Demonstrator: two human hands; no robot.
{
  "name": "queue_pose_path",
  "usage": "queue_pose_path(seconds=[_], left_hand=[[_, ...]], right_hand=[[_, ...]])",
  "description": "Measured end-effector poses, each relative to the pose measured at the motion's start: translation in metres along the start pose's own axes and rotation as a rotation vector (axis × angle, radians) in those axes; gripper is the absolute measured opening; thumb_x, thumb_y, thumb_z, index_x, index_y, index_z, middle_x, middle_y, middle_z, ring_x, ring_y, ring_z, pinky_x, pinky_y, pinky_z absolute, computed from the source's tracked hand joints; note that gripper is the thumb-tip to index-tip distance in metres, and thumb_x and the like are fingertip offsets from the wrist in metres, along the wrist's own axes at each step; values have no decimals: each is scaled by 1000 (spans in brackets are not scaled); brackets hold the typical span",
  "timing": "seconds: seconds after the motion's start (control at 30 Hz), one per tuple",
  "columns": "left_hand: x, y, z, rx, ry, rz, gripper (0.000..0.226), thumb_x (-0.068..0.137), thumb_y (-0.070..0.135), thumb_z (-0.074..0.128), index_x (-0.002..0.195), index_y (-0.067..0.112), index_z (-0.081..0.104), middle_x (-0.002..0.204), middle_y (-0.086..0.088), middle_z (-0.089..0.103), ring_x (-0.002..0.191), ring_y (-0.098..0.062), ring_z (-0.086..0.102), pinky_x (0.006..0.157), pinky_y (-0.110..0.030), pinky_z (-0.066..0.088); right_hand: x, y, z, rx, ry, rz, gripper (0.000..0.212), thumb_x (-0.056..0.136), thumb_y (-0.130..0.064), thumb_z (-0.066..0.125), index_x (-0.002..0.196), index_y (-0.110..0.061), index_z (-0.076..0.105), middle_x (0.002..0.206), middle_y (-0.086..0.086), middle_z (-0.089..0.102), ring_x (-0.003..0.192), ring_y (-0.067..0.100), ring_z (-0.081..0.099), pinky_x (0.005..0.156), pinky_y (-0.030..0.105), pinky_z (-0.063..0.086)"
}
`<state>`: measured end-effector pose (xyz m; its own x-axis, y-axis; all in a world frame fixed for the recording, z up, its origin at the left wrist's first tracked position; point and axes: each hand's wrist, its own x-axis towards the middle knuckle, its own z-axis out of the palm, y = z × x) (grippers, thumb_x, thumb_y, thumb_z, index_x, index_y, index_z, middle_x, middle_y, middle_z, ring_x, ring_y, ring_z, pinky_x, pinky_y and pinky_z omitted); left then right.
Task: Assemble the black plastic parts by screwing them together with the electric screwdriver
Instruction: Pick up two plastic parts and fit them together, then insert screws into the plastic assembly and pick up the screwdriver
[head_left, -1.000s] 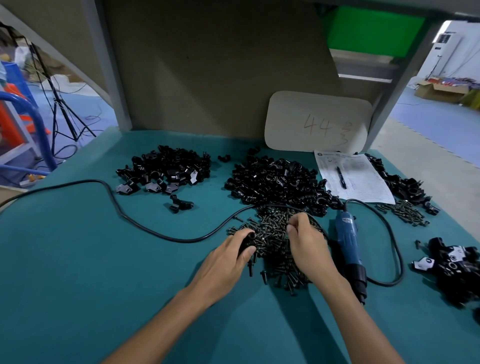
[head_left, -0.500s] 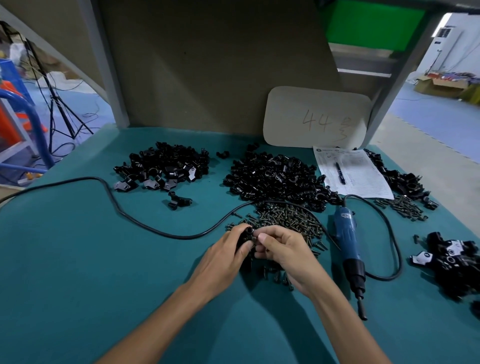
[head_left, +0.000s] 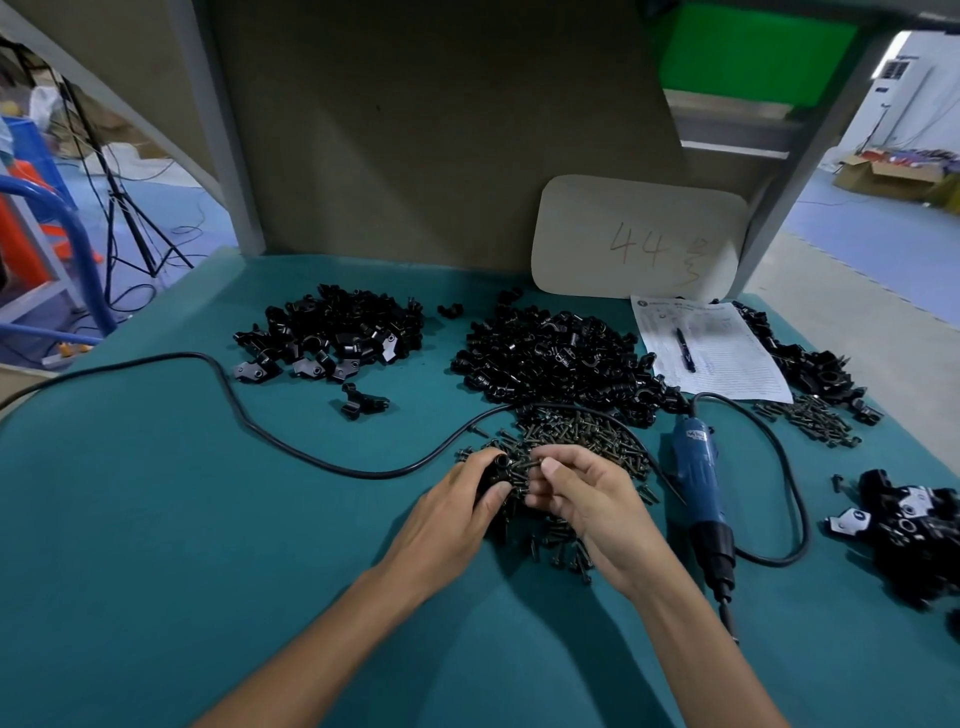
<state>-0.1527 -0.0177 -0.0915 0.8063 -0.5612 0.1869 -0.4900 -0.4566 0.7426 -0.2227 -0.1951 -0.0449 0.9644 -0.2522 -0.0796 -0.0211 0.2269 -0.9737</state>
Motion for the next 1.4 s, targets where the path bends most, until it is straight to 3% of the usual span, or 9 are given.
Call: queue_pose_path(seconds=[0.33,0.53,0.93,1.13,1.4], left_hand=[[0,1,-1,13,-12,0,35,106,51,36,140,47,32,129,9,56,106,-10,59,86,-39,55],[0,0,-1,-19,13,-8,36,104,58,34,139,48,33,129,15,55,110,-6,56,90,-36,52],[0,-1,0,6,-12,9,43,102,64,29,141,46,32,128,12,55,106,-7,58,85,-37,55],[0,0,-1,15,-15,16,40,102,64,28,139,48,31,124,13,55,103,-6,58,84,-37,55],[-1,3,-2,65,-38,34,38,105,58,30,140,46,34,127,11,55,107,-12,59,86,-41,54]], right_hand=[[2,5,11,-47,-51,35,18,101,0,58,108,-5,74,89,10,75,83,19,71,76,27,59],[4,2,10,-94,55,-8,15,101,-3,60,108,-6,73,92,12,75,85,21,73,78,28,60],[7,3,11,-365,6,-34,15,100,-8,63,105,-15,76,91,5,75,84,14,73,74,26,59],[10,4,6,-327,-7,12,8,99,-9,66,103,-10,72,89,7,74,79,14,72,72,26,59],[11,6,8,-786,-7,-61,33,104,-47,51,82,-24,64,74,-10,70,71,16,68,72,43,61]])
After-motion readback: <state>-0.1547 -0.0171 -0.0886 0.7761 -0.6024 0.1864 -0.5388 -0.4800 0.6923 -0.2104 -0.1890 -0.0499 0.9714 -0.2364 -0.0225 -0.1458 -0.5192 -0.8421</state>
